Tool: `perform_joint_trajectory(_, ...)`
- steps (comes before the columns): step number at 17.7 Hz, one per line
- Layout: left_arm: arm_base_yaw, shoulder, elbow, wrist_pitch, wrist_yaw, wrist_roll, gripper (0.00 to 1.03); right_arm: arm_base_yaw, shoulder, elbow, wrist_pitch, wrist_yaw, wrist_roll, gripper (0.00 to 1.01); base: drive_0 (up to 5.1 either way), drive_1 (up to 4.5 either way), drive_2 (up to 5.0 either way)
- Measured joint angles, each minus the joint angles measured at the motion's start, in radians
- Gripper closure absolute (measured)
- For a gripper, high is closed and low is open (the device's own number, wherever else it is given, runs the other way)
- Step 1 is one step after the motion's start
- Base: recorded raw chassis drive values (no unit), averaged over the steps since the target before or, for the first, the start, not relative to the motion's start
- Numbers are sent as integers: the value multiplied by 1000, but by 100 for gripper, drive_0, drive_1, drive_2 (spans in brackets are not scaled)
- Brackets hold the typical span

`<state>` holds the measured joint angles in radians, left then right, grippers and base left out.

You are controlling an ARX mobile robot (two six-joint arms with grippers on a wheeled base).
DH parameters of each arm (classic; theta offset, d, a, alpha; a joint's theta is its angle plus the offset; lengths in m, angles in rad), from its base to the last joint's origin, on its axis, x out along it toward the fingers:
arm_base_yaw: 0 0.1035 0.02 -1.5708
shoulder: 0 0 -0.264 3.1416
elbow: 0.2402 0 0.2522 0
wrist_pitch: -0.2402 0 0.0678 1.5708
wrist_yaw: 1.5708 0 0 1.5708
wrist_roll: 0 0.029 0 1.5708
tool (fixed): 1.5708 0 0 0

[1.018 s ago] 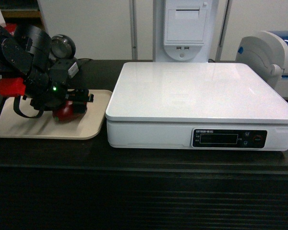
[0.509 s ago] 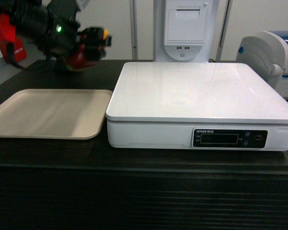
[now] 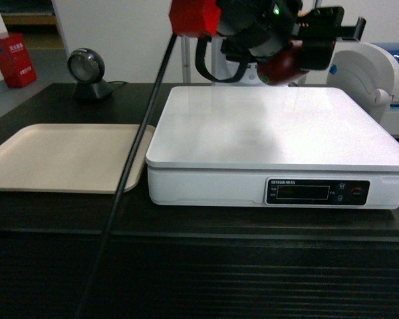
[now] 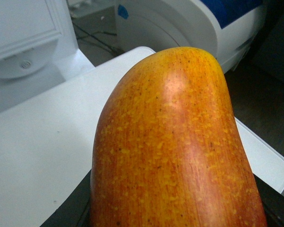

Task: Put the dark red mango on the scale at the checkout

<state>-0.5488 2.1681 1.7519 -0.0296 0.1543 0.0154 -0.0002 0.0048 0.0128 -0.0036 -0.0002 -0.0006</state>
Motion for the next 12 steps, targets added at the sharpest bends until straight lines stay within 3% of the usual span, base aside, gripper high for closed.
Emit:
perform_joint_trajectory(6, -23, 285, 338, -188, -117, -124, 44, 0, 0, 0, 0, 0, 0, 3, 0, 0, 0)
perform_joint_trajectory(8, -24, 347, 477, -353, -244, -230, 44, 0, 0, 0, 0, 0, 0, 3, 0, 0, 0)
perform_joint_trajectory(12, -23, 354, 477, -359, -251, -252, 44, 0, 0, 0, 0, 0, 0, 3, 0, 0, 0)
